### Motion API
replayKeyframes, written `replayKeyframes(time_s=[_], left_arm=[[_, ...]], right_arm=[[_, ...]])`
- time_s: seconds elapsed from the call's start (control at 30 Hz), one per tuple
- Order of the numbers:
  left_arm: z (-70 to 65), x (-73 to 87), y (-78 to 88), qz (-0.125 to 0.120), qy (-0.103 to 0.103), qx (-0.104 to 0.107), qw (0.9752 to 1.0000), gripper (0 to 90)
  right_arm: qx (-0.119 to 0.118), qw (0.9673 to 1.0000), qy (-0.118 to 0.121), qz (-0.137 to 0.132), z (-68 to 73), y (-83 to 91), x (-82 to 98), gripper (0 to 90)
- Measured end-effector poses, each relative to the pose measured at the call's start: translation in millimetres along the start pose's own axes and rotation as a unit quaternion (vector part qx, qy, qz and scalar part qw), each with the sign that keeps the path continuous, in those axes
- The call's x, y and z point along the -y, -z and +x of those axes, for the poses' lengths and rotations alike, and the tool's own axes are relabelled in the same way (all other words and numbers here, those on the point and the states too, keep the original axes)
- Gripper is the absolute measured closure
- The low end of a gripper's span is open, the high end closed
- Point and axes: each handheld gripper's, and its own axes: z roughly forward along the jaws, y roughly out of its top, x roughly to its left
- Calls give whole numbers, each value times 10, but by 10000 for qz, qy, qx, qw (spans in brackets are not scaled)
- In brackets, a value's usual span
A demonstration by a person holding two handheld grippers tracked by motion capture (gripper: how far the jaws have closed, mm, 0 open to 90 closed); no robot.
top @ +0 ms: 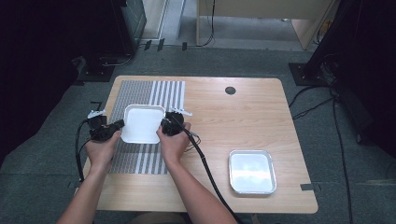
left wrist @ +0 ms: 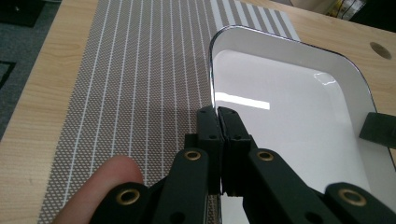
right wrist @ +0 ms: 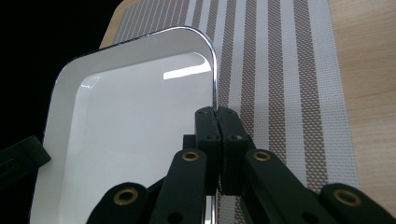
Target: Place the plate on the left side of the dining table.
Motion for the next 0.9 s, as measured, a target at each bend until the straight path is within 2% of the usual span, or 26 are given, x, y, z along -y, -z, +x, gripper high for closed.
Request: replayKeyframes(time_s=[0.17,0.27,0.47,0.63,0.73,0.9], left_arm=[[63,-52,-81,8,14,-71,10000,899],[143,-100,-205,126,67,-125,9998,900],[213,-144,-436,330,164,-131,9992,900],[192,-149,-582,498,142,-165,9985,898],[144,-167,-663,532,121,-133,9984,896],[109,-178,-737,637,49,-239,9977,892]], right_arm=[[71,10000,25,-3,56,-141,-52,900],[114,9999,6,14,73,-241,-64,900],[307,9995,34,41,65,-404,-93,899],[484,9988,51,67,4,-501,-116,899],[503,9987,-17,81,-65,-537,-158,899],[545,9984,10,119,-117,-612,-200,893]])
